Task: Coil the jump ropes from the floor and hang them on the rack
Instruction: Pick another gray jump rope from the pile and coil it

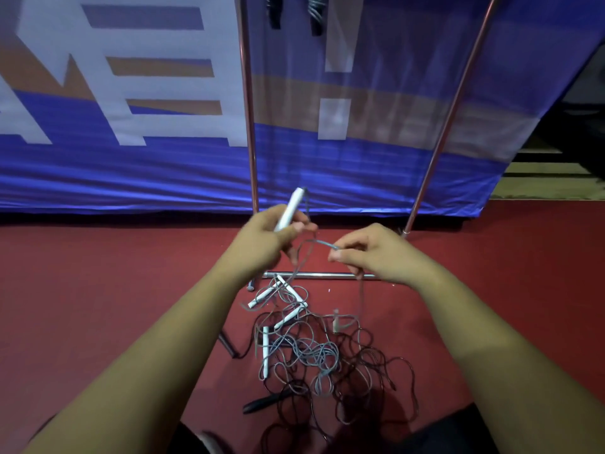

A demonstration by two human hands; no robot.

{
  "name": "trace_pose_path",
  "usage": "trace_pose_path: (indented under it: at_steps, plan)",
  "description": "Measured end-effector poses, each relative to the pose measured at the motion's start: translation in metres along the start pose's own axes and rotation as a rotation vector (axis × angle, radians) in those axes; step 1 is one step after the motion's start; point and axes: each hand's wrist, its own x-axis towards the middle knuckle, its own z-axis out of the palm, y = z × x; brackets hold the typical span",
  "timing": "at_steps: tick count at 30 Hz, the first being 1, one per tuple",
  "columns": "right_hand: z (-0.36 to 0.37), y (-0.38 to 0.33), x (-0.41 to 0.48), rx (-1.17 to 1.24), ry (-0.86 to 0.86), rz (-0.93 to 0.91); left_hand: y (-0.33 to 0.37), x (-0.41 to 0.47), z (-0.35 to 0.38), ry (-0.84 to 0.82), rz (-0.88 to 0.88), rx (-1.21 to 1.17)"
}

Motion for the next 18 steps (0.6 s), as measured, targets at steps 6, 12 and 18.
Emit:
trace_pose_path:
  at_steps: [6, 12, 18]
  plan:
    - [0.000, 0.021, 0.004, 0.014, 0.080, -0.008, -0.003, -0.001, 0.013, -0.047, -0.032, -0.030]
    - [-0.002, 0.085, 0.004, -0.102, -0.070, 0.287, -0.014, 0.012, -0.004, 0.230, -0.104, -0.302]
    - [0.010, 0.048, 0.007, 0.031, 0.033, 0.181, -0.026, 0.016, -0.026, 0.385, -0.157, 0.033]
